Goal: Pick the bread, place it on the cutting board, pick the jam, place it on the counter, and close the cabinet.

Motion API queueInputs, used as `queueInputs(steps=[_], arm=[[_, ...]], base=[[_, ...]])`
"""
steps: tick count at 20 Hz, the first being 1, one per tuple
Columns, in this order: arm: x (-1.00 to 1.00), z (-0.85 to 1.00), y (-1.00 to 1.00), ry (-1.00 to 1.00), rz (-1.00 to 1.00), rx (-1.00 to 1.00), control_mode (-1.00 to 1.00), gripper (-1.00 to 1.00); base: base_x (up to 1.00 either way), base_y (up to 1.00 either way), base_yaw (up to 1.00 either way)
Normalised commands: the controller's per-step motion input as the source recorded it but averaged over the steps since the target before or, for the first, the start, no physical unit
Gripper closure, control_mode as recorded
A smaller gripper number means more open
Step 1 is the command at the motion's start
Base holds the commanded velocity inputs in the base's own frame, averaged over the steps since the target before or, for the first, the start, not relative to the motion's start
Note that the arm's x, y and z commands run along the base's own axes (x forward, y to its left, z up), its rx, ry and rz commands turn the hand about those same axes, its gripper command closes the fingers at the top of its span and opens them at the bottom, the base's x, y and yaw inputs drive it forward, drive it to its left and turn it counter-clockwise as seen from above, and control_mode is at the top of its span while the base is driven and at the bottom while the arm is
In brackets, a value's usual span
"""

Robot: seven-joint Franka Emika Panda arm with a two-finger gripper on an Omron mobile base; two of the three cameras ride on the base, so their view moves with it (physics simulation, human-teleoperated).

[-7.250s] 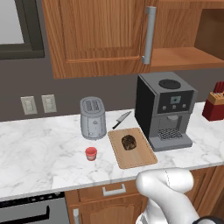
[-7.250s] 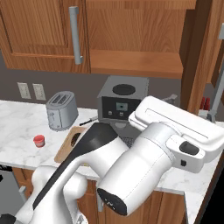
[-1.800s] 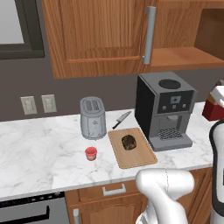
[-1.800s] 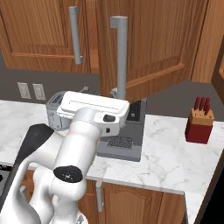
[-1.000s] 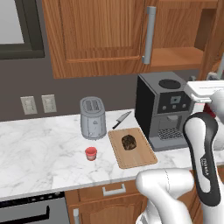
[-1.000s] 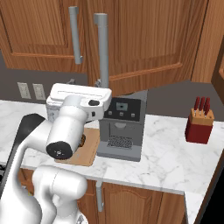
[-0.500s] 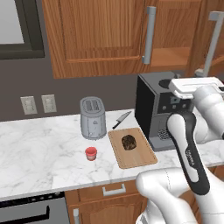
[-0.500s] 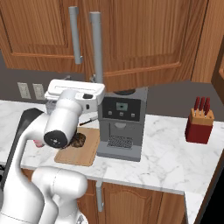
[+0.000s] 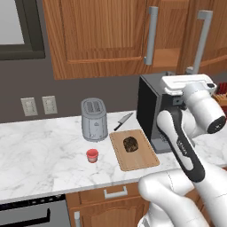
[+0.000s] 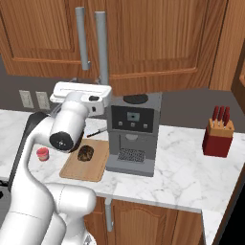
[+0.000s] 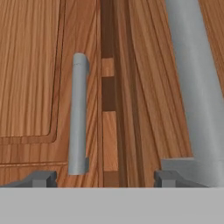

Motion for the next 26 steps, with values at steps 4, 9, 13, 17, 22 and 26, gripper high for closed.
queueInputs(steps=[4,9,13,17,22,26], arm=[[0.56,-0.34,0.03,-0.02,0.0,-0.03,-1.0,-1.0],[0.52,-0.36,0.0,-0.03,0.0,-0.03,-1.0,-1.0],[0.48,-0.37,0.0,-0.05,0.0,-0.05,-1.0,-1.0],[0.51,-0.35,0.0,-0.04,0.0,-0.06,-1.0,-1.0],[0.5,-0.35,0.0,-0.05,0.0,-0.05,-1.0,-1.0],[0.49,-0.34,0.0,-0.04,0.0,-0.05,-1.0,-1.0]], base=[[0.0,0.0,0.0],[0.0,0.0,0.0],[0.0,0.0,0.0],[0.0,0.0,0.0],[0.0,0.0,0.0],[0.0,0.0,0.0]])
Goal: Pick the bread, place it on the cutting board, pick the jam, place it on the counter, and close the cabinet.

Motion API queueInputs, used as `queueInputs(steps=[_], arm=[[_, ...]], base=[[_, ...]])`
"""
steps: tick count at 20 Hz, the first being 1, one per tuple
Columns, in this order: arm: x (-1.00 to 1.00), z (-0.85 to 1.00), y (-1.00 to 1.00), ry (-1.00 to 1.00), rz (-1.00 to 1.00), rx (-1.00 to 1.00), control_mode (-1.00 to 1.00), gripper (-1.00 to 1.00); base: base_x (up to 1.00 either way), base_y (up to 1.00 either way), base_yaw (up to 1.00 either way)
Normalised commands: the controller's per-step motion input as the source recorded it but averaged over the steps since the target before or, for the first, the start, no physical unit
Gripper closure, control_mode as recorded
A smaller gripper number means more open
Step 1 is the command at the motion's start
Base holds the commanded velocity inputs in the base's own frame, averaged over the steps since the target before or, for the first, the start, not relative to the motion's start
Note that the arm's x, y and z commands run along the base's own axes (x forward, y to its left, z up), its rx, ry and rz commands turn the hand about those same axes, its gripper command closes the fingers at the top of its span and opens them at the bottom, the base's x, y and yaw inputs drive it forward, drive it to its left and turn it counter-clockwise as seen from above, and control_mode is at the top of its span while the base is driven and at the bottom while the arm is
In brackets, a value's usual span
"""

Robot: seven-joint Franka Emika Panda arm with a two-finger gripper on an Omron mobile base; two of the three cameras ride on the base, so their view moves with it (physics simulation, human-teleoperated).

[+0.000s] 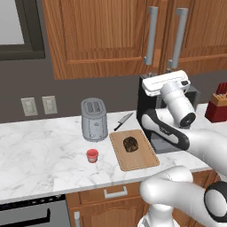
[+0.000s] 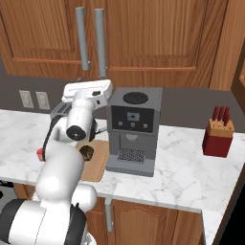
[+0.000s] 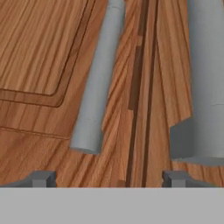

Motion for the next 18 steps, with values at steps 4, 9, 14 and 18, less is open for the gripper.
queueInputs(steps=[4,9,14,18], arm=[[0.51,-0.27,0.0,-0.05,0.0,-0.03,-1.0,-1.0],[0.63,-0.06,0.0,-0.05,0.0,0.0,-1.0,-1.0],[0.64,0.0,0.0,-0.06,0.0,0.0,-1.0,-1.0],[0.54,-0.07,0.0,-0.04,0.0,0.0,-1.0,-1.0]], base=[[0.0,0.0,0.0],[0.0,0.0,0.0],[0.0,0.0,0.0],[0.0,0.0,0.0]])
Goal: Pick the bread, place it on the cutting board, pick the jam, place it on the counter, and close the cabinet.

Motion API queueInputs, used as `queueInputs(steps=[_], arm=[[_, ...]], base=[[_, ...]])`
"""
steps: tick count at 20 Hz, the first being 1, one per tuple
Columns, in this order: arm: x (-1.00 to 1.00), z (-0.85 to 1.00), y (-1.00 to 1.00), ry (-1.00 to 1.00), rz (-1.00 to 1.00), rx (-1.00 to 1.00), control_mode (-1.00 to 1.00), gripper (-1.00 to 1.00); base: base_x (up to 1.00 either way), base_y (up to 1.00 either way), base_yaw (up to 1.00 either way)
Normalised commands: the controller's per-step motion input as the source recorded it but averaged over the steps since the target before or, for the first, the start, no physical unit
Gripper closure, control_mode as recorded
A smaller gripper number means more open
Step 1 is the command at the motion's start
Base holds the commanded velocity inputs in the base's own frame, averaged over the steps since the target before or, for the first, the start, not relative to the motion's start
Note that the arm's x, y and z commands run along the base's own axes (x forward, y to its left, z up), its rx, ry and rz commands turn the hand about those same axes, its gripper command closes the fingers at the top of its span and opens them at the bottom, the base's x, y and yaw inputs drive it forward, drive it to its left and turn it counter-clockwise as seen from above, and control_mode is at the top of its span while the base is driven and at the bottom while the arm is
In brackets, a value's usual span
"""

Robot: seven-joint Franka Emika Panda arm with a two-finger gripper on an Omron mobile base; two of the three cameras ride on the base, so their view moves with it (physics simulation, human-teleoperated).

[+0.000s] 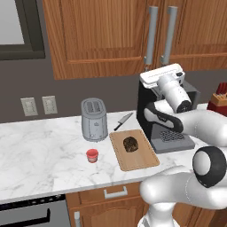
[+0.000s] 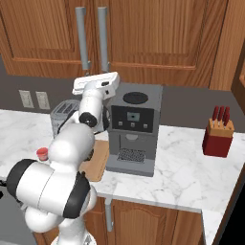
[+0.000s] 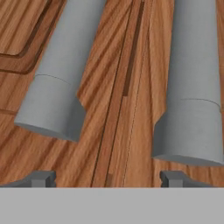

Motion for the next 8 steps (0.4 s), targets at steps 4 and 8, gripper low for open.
queueInputs(steps=[4,8], arm=[[0.52,-0.16,0.0,-0.03,0.0,0.0,-1.0,-1.0],[0.48,-0.17,0.01,0.0,0.0,0.0,-1.0,-1.0]], base=[[0.0,0.0,0.0],[0.0,0.0,0.0]])
